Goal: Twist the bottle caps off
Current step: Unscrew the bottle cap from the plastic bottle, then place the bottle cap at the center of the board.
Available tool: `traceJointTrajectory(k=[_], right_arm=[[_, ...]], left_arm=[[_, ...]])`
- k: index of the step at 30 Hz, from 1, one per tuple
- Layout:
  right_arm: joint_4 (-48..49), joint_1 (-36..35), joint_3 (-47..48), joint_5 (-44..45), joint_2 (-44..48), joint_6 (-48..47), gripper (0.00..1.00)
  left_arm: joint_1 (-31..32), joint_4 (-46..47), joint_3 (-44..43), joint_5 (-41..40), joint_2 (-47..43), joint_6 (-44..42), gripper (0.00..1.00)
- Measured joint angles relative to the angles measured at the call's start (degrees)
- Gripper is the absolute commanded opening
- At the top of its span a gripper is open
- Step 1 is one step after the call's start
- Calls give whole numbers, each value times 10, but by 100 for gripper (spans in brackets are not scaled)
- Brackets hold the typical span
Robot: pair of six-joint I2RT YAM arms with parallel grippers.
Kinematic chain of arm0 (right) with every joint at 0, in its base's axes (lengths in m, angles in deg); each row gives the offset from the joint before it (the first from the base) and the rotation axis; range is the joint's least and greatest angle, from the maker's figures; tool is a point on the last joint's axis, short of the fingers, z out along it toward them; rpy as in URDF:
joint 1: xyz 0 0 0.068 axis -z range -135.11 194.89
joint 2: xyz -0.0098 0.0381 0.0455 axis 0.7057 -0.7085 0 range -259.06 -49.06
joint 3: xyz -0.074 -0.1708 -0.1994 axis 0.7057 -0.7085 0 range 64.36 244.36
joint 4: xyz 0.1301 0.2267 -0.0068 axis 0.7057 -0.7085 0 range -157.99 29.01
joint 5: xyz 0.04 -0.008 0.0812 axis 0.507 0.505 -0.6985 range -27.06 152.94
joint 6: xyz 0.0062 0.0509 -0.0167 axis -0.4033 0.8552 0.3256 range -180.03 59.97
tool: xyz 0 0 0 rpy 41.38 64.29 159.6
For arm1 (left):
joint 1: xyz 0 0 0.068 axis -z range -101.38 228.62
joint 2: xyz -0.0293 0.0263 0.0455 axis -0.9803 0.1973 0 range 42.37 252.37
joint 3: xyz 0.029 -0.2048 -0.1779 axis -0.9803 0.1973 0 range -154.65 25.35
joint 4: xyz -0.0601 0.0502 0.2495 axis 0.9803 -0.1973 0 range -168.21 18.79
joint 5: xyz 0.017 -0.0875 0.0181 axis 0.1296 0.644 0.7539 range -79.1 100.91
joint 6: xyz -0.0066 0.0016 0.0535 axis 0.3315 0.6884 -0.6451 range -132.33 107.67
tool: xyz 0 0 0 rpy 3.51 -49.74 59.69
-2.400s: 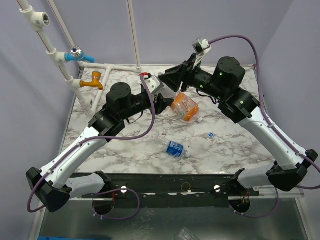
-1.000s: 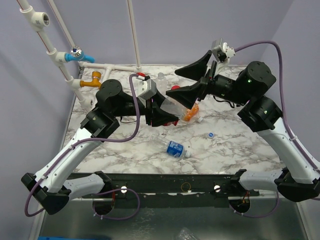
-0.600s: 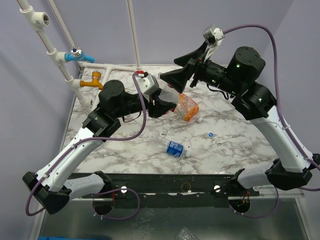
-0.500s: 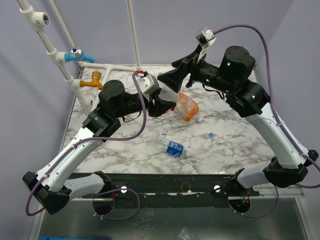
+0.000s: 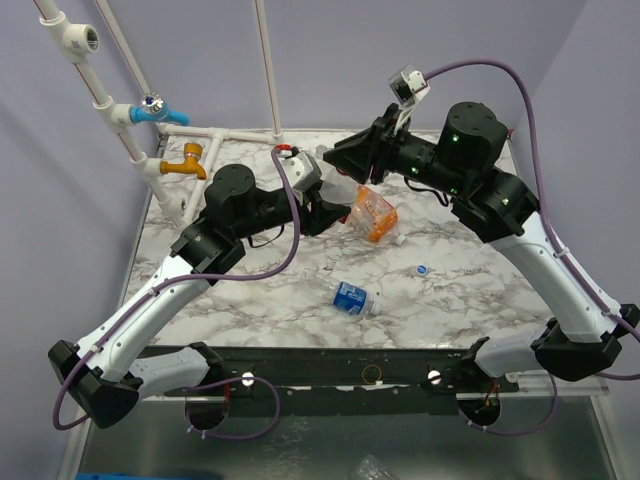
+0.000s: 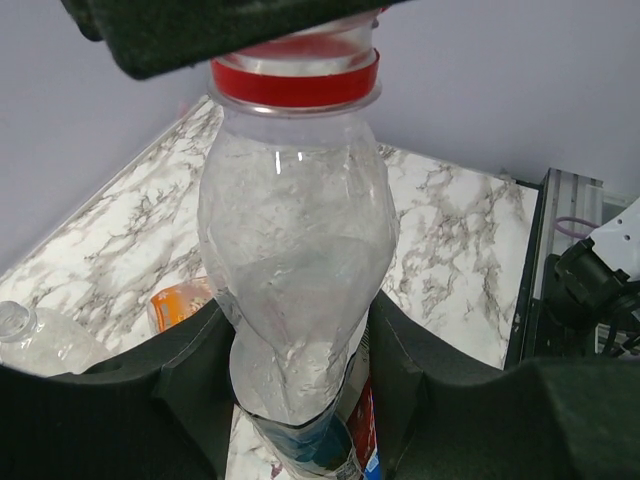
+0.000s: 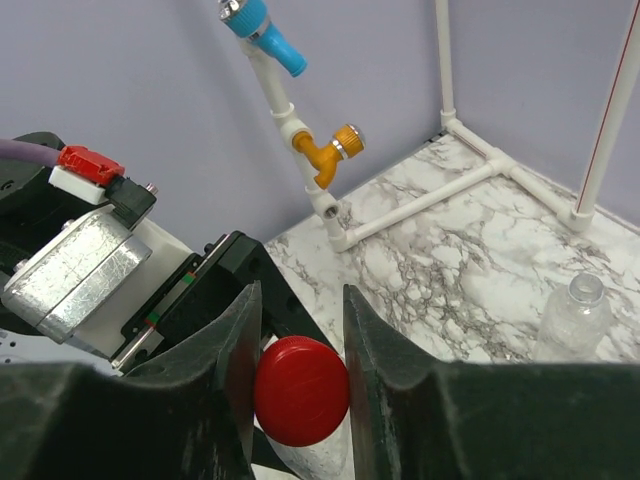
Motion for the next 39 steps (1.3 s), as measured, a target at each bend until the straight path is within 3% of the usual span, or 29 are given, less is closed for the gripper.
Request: traceJointTrajectory(k=[8, 24, 31, 34, 37, 39], right_arm=[[13, 0, -13, -3, 12, -13, 3], [-3, -1, 13, 34, 40, -74, 1], [52, 2, 10, -47, 52, -47, 1], [47, 3, 8, -18, 49, -43, 1], [37, 34, -8, 44, 49, -38, 0], [38, 96, -59, 62, 64, -15, 1]], left_arm=[[0, 5, 1, 12, 0, 17, 0], [-12, 30, 27, 68, -27, 52, 0], [-12, 18, 40, 96, -27, 60, 0], [-15, 16, 40, 103, -29, 65, 0], [-17, 14, 42, 107, -36, 66, 0], [-19, 11, 50, 107, -47, 66, 0]])
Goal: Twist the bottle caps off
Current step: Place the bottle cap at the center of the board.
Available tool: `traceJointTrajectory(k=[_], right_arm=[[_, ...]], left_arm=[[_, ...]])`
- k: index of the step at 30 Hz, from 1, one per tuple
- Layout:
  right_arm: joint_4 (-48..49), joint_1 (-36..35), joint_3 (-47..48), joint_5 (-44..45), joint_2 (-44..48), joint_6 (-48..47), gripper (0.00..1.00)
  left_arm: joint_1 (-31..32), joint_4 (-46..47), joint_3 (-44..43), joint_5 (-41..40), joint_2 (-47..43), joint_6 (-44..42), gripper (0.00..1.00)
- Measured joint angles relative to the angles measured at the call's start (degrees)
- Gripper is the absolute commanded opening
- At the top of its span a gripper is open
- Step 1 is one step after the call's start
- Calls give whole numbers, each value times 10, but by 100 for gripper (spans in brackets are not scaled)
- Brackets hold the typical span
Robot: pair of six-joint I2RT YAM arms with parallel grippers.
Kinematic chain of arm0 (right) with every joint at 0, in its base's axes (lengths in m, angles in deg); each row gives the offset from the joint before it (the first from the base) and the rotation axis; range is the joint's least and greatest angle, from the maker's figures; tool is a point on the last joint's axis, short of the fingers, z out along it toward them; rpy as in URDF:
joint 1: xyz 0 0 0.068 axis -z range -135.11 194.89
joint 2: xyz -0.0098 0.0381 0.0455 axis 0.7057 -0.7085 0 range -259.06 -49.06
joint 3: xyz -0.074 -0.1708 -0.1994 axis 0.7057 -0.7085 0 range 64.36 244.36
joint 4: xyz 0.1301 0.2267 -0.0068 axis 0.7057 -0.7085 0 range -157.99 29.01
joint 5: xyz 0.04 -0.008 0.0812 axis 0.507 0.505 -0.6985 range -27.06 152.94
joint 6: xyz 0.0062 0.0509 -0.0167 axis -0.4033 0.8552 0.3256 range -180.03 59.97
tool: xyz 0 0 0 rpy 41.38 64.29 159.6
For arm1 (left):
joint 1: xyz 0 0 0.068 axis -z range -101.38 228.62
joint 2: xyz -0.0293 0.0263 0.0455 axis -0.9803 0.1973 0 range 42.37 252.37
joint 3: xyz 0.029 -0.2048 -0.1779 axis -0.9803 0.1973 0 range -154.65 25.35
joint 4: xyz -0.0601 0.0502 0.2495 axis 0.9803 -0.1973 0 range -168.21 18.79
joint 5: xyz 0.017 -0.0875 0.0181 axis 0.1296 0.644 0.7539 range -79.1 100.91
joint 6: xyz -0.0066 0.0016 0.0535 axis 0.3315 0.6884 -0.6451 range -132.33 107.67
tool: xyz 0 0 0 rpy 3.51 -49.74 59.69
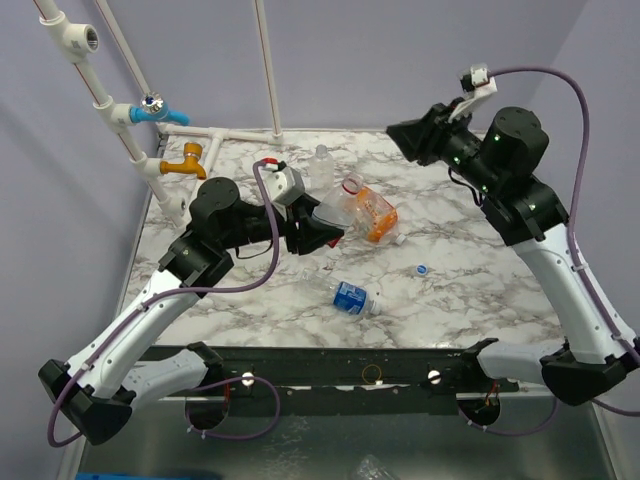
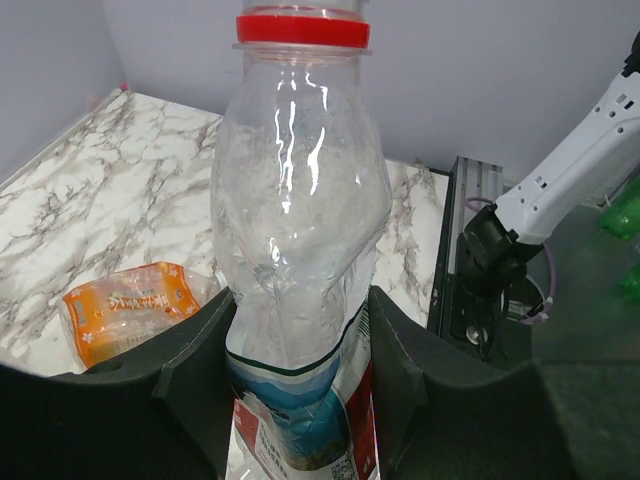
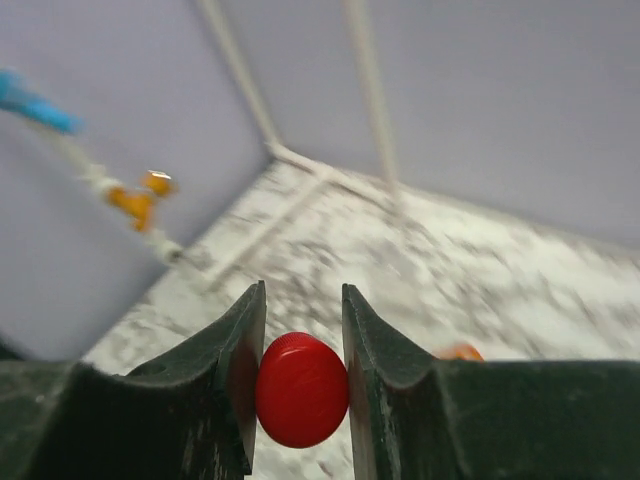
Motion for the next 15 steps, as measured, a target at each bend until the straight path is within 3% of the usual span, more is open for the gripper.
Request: traceJointTrajectory(k=[6, 11, 15], right_arm=[[-3, 208, -240, 28, 39, 97, 1], [-4, 222, -400, 57, 32, 151, 1], [5, 221, -460, 89, 17, 177, 2]], left_arm=[[-4, -5, 26, 0, -27, 0, 0], [-5, -8, 34, 1, -30, -1, 0], [-5, -8, 34, 1, -30, -3, 0]])
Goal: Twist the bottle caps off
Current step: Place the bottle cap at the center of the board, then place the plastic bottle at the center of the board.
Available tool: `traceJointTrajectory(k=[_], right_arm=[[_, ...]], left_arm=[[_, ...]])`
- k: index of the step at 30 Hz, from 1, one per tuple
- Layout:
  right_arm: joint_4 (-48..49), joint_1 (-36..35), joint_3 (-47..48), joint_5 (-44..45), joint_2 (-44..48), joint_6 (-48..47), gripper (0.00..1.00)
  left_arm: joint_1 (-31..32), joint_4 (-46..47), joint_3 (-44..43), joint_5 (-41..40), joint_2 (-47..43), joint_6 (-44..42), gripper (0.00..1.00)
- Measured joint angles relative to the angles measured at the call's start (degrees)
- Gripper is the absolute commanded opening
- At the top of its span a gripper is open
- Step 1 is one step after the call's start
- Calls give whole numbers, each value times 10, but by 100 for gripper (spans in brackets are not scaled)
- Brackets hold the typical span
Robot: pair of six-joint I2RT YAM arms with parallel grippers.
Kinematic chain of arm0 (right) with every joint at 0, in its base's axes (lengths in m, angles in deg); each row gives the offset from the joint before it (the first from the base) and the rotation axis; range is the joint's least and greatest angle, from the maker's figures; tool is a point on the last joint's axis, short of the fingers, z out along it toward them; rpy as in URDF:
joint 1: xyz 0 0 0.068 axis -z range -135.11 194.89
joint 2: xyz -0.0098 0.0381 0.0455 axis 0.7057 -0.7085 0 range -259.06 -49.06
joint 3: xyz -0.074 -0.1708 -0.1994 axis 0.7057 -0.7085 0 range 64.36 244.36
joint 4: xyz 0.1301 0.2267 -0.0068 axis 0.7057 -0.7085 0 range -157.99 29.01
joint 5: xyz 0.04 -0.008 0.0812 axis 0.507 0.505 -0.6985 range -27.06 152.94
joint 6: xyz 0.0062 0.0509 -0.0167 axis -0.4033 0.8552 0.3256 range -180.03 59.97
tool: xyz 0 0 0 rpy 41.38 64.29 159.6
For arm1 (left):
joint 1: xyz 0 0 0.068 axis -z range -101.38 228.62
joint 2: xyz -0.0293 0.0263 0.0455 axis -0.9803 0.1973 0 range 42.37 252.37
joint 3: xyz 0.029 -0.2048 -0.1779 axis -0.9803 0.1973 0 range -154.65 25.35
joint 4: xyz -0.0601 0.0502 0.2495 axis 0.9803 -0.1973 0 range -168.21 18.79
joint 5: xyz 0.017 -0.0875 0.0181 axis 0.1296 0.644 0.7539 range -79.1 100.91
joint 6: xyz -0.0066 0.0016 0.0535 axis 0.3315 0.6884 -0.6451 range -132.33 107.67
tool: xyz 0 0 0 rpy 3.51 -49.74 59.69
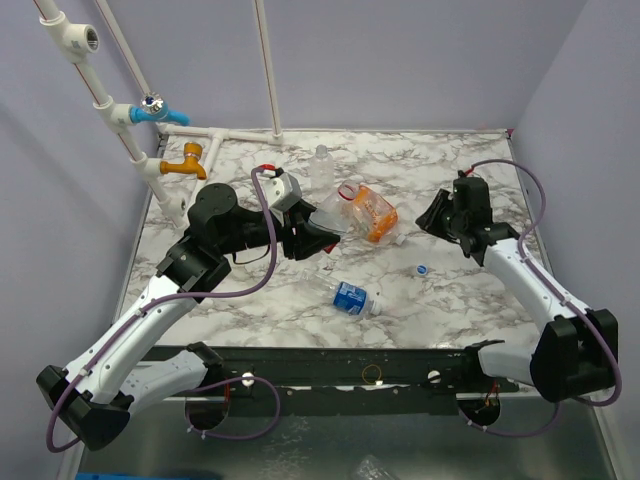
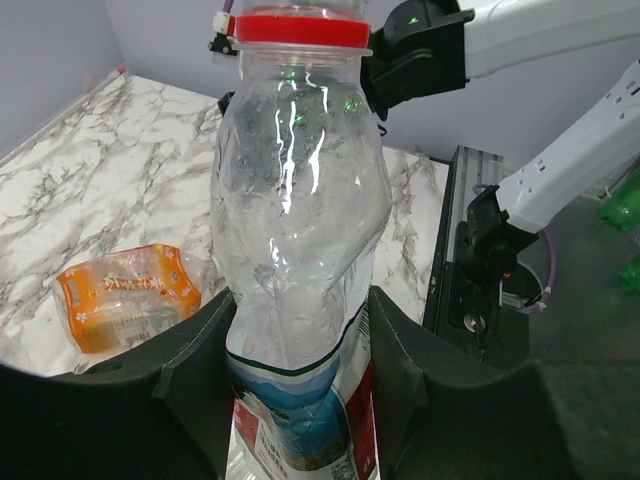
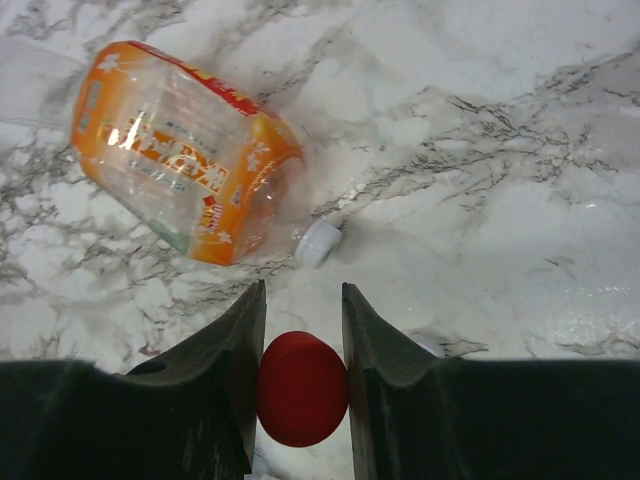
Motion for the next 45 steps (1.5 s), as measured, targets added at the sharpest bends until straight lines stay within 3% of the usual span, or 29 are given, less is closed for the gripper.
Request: traceJointTrajectory(k=[8, 17, 19, 22, 24, 33, 38, 41, 45], right_arm=[[45, 0, -51, 46, -66, 38, 21], [75, 0, -86, 75, -120, 61, 34], [77, 0, -88, 80, -127, 64, 40], [78, 0, -89, 84, -134, 70, 60], [78, 0, -89, 86, -135, 70, 65], [66, 0, -89, 90, -120, 70, 66], [39, 0, -73, 90, -57, 59, 60], [30, 0, -37, 73, -9, 43, 70], [47, 0, 28, -17, 70, 11, 80]], left_arm=[[0, 0, 0, 0, 0, 0, 0], [0, 0, 0, 0, 1, 0, 0], [0, 1, 0, 0, 1, 0, 0], [0, 1, 0, 0, 1, 0, 0], [0, 1, 0, 0, 1, 0, 0], [0, 1, 0, 0, 1, 0, 0], [0, 1, 1, 0, 1, 0, 0], [0, 1, 4, 0, 1, 0, 0], [0, 2, 10, 0, 1, 0, 0]])
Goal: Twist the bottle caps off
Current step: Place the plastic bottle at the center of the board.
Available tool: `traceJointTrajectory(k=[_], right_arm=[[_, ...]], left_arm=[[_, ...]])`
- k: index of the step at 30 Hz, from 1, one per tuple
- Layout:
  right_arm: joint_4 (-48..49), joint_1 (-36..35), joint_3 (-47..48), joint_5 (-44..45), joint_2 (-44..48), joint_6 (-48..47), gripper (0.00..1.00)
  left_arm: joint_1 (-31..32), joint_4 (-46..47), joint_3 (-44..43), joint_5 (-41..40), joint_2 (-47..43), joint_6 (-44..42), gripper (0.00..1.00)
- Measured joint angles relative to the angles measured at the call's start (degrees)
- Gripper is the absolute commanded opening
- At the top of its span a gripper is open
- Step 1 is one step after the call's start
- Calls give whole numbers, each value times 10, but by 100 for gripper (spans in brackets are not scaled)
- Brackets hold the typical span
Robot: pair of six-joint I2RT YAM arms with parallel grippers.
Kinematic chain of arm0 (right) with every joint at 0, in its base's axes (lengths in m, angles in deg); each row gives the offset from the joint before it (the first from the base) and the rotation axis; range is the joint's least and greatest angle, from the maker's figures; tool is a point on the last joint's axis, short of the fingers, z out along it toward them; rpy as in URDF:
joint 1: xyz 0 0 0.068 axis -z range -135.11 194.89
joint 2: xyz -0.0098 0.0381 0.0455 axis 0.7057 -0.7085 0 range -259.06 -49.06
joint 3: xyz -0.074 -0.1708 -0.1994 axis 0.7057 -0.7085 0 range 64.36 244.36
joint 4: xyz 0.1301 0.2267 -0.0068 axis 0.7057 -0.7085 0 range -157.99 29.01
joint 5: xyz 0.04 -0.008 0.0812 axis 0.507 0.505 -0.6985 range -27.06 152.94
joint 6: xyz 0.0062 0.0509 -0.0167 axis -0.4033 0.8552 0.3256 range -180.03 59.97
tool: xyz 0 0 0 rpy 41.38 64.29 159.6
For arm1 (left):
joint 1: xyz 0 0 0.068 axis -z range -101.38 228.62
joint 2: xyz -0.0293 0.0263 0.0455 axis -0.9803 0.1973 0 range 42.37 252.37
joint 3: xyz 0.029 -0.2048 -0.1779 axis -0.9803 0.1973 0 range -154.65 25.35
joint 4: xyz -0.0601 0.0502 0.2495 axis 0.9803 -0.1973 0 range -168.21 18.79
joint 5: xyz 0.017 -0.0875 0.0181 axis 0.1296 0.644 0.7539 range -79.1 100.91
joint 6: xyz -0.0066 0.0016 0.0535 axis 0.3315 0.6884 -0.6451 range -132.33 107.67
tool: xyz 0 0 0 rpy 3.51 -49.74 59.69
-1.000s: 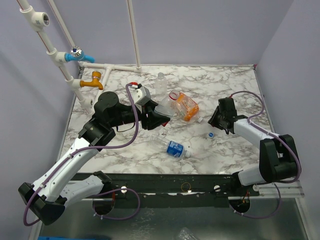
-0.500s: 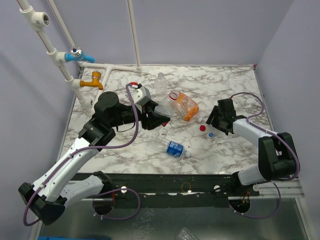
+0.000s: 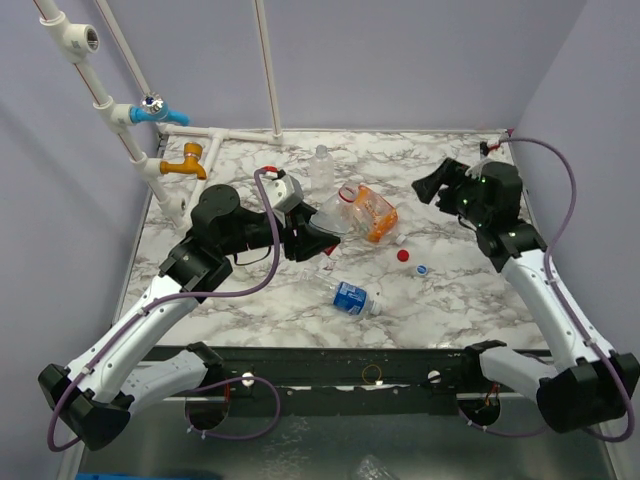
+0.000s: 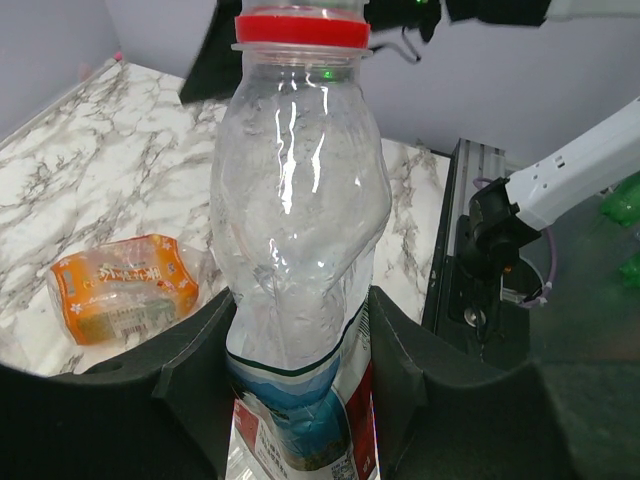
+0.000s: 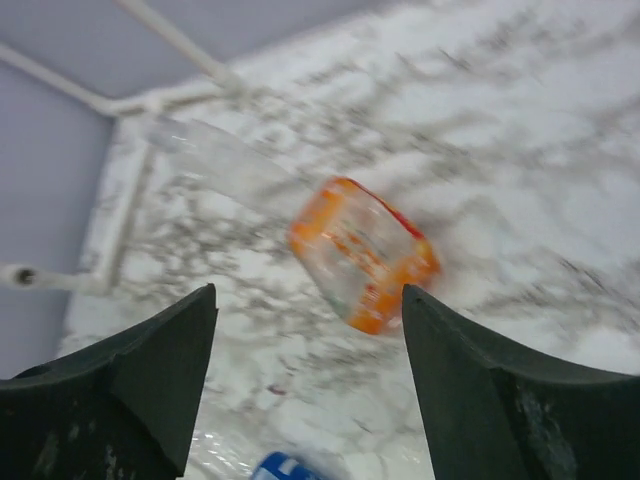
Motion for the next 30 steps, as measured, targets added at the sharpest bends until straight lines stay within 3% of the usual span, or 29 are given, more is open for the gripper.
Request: traceJointTrajectory(k=[8, 12, 19, 30], right_arm=[[127, -15, 149, -272, 33, -10, 88], [175, -71, 174, -332, 25, -4, 88], [187, -212, 224, -346, -37, -35, 78], [152, -257, 229, -302, -80, -72, 56]], left_arm=[[-3, 6, 13, -12, 2, 3, 0], [-3, 8, 16, -18, 9, 5, 0], [-3, 12, 16, -24, 15, 9, 0], [-8, 14, 16, -25, 13, 14, 0]])
